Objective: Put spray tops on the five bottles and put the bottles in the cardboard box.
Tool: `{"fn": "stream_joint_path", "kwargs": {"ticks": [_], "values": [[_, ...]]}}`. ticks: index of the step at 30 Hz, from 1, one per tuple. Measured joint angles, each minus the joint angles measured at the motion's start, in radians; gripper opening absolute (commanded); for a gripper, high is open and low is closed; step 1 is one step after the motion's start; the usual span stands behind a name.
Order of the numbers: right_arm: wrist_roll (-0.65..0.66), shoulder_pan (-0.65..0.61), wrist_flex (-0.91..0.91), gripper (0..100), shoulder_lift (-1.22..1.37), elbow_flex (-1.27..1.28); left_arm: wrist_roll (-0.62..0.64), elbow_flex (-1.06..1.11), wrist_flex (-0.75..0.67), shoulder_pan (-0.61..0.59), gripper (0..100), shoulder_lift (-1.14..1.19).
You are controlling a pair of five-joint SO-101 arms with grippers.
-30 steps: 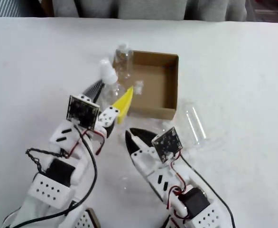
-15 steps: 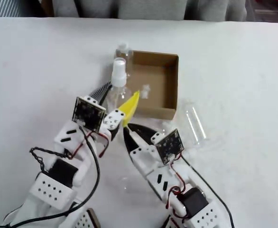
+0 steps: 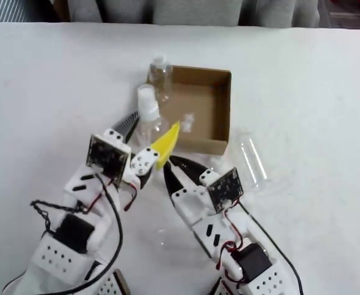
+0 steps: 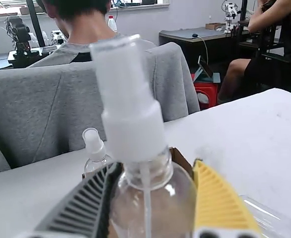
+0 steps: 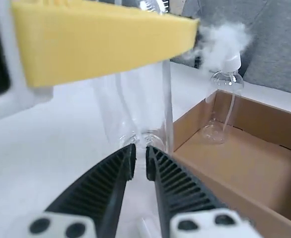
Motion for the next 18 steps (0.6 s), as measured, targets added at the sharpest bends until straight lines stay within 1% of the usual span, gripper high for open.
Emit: {"fn": "stream_joint_path", "kwargs": {"ticks": [4, 10, 14, 18], "values": [[0.0, 0.003, 0.0, 1.5, 0.0, 0.0, -0.002, 0.0, 0.066, 0.015, 2, -0.069], [0.0, 0.005, 0.009, 1.5, 0.003, 0.0, -0.002, -0.002, 0.075, 0.017, 2, -0.077], [-0.002, 0.043, 0.046, 1.5, 0.012, 0.0, 0.002, -0.002, -0.008, 0.003, 2, 0.005], [-0.002, 0.1, 0.055, 1.5, 0.014, 0.0, 0.002, -0.002, -0.13, -0.066, 2, 0.141]]}}
